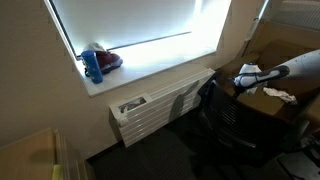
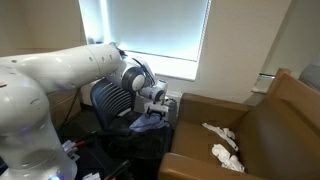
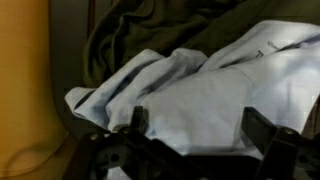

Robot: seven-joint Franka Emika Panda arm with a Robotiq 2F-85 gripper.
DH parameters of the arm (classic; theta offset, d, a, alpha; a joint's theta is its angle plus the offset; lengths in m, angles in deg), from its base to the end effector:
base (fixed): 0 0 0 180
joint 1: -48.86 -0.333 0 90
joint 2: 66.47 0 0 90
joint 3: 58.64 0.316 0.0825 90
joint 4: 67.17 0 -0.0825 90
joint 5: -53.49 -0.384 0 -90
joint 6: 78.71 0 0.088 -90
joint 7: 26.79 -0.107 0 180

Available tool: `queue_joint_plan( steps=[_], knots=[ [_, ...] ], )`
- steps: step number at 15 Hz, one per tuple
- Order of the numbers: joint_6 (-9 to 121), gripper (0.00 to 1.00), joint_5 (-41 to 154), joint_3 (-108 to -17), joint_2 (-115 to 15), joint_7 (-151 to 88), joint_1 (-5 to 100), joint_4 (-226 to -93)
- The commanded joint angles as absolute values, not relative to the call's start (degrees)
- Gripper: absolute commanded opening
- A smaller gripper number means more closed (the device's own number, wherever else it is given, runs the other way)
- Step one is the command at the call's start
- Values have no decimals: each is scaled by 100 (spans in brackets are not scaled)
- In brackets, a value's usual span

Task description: Move the blue shirt to the armrest of the brown couch

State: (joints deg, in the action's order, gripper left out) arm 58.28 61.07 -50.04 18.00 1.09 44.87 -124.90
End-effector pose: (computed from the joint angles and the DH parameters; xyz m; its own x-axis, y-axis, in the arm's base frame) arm 0.6938 0.1199 -0.0808 0.7771 0.6282 -0.0376 0.6229 -0.7763 -0.0962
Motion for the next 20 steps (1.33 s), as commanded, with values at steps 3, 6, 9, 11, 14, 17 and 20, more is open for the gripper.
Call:
queue_joint_plan(
  steps=[3, 6, 9, 11, 14, 17, 20],
  knots=[
    [6643, 100, 6149, -5442, 1811, -423, 4450, -12904],
    [6231, 100, 5984, -4891, 1822, 292, 4848, -12927],
    [5949, 67, 5942, -4599, 1823, 737, 4998, -12846],
    [5816, 53, 5898, -4526, 1818, 892, 5047, -12832],
    [5699, 31, 5772, -4538, 1808, 973, 5083, -12851],
    [5654, 11, 5661, -4561, 1808, 974, 5108, -12856],
    [5651, 0, 5574, -4604, 1808, 885, 5113, -12826]
  ],
)
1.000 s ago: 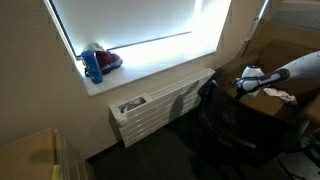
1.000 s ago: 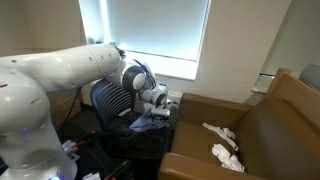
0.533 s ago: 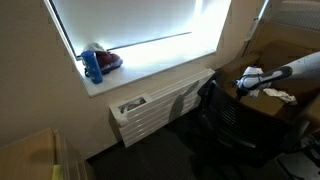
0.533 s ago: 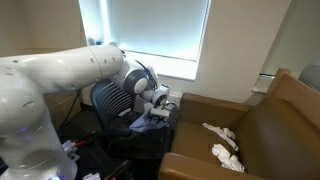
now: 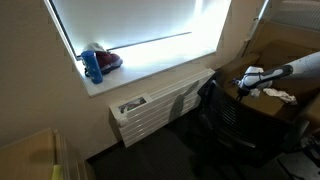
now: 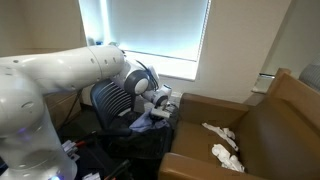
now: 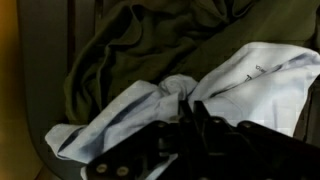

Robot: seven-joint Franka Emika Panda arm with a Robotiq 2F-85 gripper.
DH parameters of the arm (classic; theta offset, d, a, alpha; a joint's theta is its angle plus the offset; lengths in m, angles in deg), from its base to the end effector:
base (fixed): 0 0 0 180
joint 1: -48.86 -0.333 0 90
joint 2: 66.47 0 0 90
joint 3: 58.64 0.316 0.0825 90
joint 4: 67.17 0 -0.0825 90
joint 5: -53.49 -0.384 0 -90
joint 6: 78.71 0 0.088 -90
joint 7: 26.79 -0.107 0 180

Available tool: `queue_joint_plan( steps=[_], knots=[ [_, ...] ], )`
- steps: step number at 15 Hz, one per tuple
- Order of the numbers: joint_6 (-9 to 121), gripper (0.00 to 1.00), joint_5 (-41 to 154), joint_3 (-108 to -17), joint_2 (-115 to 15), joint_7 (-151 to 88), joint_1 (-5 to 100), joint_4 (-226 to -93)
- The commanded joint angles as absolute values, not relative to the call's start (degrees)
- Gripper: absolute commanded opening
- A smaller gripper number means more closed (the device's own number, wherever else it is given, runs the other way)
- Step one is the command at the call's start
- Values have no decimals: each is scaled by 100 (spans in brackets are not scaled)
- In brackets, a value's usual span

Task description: Move the blue shirt to the armrest of the brown couch

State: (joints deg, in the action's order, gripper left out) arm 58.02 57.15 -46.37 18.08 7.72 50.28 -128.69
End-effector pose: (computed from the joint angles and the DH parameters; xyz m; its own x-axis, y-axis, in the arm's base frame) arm 0.6760 0.0904 -0.1001 0.7850 0.6191 -0.0217 0.5990 -0.7674 -0.2287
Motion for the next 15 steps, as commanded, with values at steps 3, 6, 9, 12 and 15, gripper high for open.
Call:
queue_joint_plan(
  steps=[3, 6, 9, 12, 15],
  knots=[
    [5488, 0, 5495, -4632, 1807, 819, 5170, -12680],
    [5666, 0, 5466, -4786, 1802, 629, 5188, -12485],
    [5951, 0, 5583, -5098, 1470, 76, 5146, -12767],
    [6335, 0, 5625, -5556, 986, -794, 5008, -13274],
    [6703, 0, 5644, -6108, 222, -1928, 4723, -14069]
  ],
)
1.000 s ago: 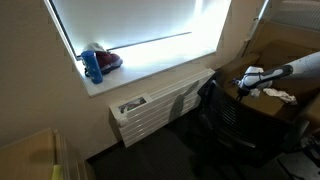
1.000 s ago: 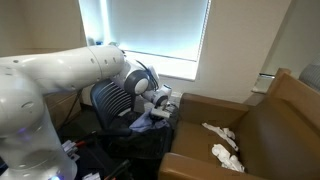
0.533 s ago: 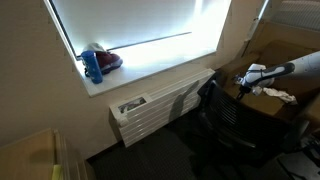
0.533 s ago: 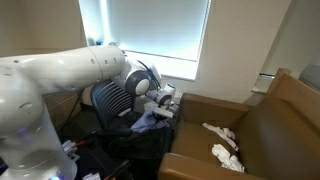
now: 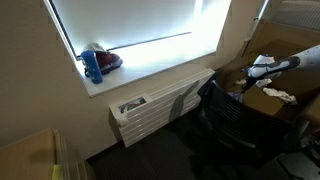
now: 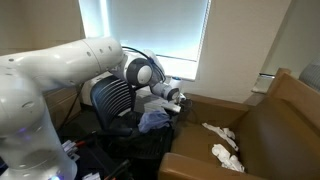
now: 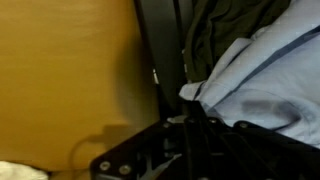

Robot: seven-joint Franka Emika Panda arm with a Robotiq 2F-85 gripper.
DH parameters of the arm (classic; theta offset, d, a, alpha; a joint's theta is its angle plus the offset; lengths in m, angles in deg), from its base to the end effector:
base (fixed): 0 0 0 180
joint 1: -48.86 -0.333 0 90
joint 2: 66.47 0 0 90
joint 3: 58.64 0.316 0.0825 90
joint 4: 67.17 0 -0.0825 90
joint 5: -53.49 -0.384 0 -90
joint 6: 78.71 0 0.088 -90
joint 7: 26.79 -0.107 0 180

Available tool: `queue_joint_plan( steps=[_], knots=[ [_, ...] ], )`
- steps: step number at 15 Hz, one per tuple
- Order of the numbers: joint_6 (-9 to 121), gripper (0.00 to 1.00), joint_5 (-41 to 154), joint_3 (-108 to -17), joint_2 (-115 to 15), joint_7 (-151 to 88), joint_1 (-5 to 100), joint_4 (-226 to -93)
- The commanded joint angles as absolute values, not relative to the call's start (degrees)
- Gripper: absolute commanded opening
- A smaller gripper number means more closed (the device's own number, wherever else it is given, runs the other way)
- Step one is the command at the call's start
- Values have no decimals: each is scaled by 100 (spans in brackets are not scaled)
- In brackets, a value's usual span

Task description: Move the blue shirt to the armrest of the brown couch

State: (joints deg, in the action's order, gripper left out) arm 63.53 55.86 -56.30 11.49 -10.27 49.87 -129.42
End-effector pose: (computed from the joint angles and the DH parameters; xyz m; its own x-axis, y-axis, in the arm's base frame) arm 0.7273 0.0080 -0.0274 0.9514 0.3055 0.0388 0.3058 -0.9521 -0.0025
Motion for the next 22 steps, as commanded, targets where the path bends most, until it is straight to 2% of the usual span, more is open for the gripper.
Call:
queue_joint_plan(
  steps=[1, 9, 15, 17, 18, 19, 22],
  knots=[
    [6732, 0, 5660, -6300, 16, -2308, 4579, -14267],
    [6884, 0, 6440, -8018, -1699, -5795, 2818, -15984],
    [6742, 0, 7267, -9554, -2933, -8680, 1017, -17517],
    [7084, 0, 7530, -10118, -3294, -9591, 391, -18106],
    [7662, 0, 7991, -9658, -3725, -9221, 744, -18377],
    [6932, 0, 7836, -9585, -3069, -9369, 910, -17545],
    [6950, 1, 8030, -9441, -3253, -9515, 980, -17662]
  ],
)
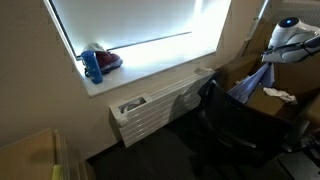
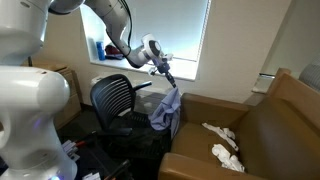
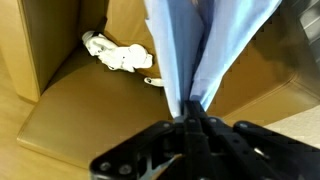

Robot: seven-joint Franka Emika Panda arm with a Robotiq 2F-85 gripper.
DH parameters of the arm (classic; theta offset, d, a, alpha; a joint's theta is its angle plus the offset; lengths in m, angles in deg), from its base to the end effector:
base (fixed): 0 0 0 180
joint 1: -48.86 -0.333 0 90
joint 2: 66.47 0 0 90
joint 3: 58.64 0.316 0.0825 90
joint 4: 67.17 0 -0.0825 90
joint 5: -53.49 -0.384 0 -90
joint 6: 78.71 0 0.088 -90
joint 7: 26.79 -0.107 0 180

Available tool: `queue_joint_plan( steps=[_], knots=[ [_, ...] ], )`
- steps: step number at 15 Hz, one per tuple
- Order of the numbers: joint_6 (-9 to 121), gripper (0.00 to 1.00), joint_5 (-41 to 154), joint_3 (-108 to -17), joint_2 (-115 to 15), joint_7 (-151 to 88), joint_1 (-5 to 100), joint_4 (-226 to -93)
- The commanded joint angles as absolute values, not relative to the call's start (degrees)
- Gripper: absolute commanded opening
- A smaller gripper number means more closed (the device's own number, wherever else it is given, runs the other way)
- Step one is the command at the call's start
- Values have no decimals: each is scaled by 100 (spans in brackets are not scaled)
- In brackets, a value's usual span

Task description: Move the blue shirt to the armrest of the brown couch

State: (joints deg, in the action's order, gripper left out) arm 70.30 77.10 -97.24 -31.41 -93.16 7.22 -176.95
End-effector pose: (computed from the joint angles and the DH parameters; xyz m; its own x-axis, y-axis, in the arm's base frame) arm 0.6415 0.0722 0.2498 0.7213 -0.4474 0.5287 -0.6286 -0.7434 0.2286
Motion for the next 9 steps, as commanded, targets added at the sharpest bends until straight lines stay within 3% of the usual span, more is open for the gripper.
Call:
queue_joint_plan(
  steps=[1, 4, 9],
  knots=[
    [6951, 1, 8028, -9427, -3218, -9514, 1013, -17638],
    [6859, 0, 8209, -9760, -2814, -10468, 1017, -17447],
    [6871, 0, 9283, -10793, -3752, -12105, 880, -18663]
  ],
)
